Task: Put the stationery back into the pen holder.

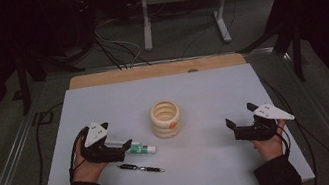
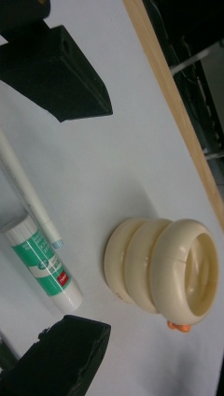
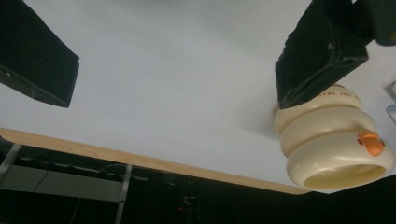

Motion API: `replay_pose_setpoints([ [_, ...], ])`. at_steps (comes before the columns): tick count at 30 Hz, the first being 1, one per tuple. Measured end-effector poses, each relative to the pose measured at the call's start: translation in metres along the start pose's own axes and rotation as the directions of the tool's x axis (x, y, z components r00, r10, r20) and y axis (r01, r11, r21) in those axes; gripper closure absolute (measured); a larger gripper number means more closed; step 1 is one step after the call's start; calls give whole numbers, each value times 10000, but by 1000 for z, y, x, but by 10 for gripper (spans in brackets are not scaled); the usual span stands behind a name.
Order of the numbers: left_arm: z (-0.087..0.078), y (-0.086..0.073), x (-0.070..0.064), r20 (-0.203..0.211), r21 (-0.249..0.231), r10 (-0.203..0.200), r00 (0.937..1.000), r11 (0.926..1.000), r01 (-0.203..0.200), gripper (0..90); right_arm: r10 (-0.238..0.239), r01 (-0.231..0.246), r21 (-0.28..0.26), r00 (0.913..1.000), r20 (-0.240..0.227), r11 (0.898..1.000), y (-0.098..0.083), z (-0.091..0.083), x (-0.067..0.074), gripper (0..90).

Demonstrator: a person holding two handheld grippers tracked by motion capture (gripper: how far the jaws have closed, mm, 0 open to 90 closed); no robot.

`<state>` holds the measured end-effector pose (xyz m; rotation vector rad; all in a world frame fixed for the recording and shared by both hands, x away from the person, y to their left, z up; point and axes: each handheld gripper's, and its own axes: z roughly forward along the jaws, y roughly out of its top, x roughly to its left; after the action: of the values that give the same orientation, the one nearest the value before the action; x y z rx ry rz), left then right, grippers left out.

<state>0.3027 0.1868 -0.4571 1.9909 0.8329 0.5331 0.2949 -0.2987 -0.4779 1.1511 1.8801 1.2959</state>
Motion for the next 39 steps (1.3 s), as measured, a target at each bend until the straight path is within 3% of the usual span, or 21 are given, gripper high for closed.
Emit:
replay_pose_setpoints([
  [5, 6, 6, -8, 448, 444, 665, 9968, 9967, -685, 6, -24, 24, -4, 10000, 19, 10000, 0, 0, 0, 0],
  [12, 11, 4, -17, 1010, 1284, 1459, 9841, 9790, -1583, 6, -118, 119, -66, 9998, 132, 9999, 2, -2, -1, 0],
  [14, 13, 2, -19, 1164, 1442, 1483, 9821, 9758, -1644, 8, -62, 63, -95, 9999, 131, 9999, 2, -4, -1, 0],
  [22, 14, 0, -29, 1888, 1972, 1970, 9620, 9521, -2337, 37, 16, -8, -255, 9996, 287, 9997, 4, -8, -4, 0],
  [28, 19, 0, -33, 2537, 2364, 1950, 9474, 9373, -2562, 80, 12, -7, -172, 9996, 274, 9999, 3, -7, -4, 0],
  [32, 24, -1, -41, 3133, 2722, 2029, 9277, 9167, -2924, 136, 41, -37, -132, 9995, 307, 9999, 2, -6, -4, 0],
  [33, 24, -1, -41, 3133, 2722, 2029, 9277, 9167, -2924, 153, 41, -37, -132, 9995, 307, 9999, 2, -6, -4, 0],
  [34, 27, -2, -46, 3446, 2903, 2166, 9134, 9007, -3231, 153, 42, -39, -125, 9995, 309, 9999, 2, -6, -4, 0],
  [39, 34, -5, -57, 4200, 3042, 2327, 8772, 8745, -3777, 280, 100, -97, -97, 9994, 326, 9999, 2, -5, -4, 0],
])
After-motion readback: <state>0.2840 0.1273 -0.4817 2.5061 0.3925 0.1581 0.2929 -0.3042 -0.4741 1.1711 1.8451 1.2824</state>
